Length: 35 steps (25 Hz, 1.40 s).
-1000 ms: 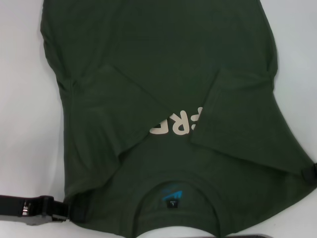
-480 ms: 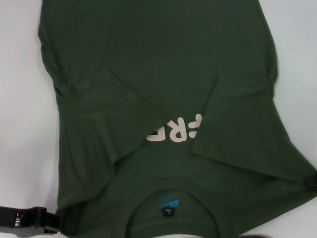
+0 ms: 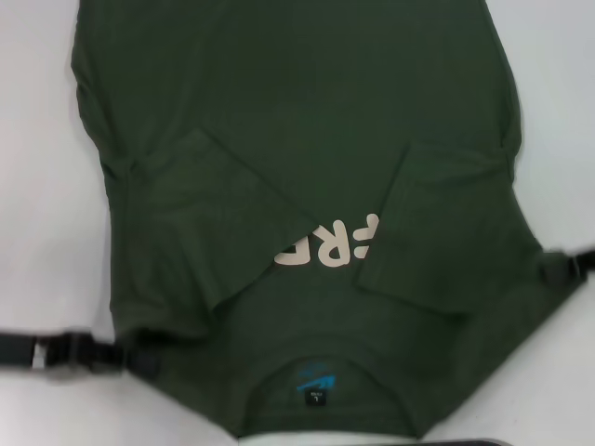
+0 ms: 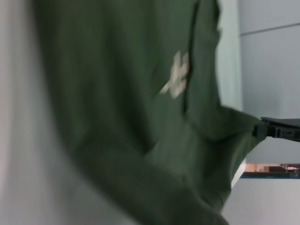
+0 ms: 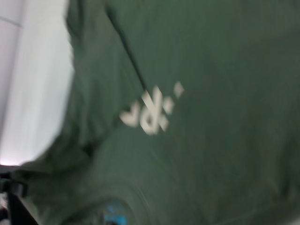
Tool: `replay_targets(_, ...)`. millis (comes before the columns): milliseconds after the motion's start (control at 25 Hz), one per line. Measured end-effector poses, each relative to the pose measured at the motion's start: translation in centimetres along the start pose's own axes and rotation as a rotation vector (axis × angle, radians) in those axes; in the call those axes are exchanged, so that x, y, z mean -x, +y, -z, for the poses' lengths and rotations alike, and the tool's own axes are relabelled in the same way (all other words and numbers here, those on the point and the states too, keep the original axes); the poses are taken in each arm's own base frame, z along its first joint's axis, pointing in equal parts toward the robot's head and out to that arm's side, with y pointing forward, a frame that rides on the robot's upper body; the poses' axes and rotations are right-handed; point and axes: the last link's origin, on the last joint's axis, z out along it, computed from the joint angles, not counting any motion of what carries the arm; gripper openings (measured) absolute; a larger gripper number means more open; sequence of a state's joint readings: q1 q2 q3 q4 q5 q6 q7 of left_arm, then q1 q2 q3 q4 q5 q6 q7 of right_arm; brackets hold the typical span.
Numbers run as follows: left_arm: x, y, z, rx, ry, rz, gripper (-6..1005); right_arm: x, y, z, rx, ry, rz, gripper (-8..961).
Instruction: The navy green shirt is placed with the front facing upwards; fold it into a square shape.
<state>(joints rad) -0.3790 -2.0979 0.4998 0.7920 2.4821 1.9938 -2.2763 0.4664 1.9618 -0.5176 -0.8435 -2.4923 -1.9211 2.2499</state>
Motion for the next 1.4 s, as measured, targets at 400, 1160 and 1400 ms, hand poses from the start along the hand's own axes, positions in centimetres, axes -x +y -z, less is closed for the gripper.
replay_targets(400,-9.2,1.2,-0.4,-0.096,0.197,-0.089,29,7.1,0.3,-0.8,0.0,-0.285,0.021,41)
replay_targets(1160,-18.9,4.1,0.0,-0.139,0.621,-0.179,31,12.5,0.6,-0.6,0.004,-0.685,0.029,41)
replay_targets(1400,-19.5,3.1,-0.7,-0.2,0.68,-0.176,31,13.0,0.0,-1.7,-0.047,-0.756,0.056,41)
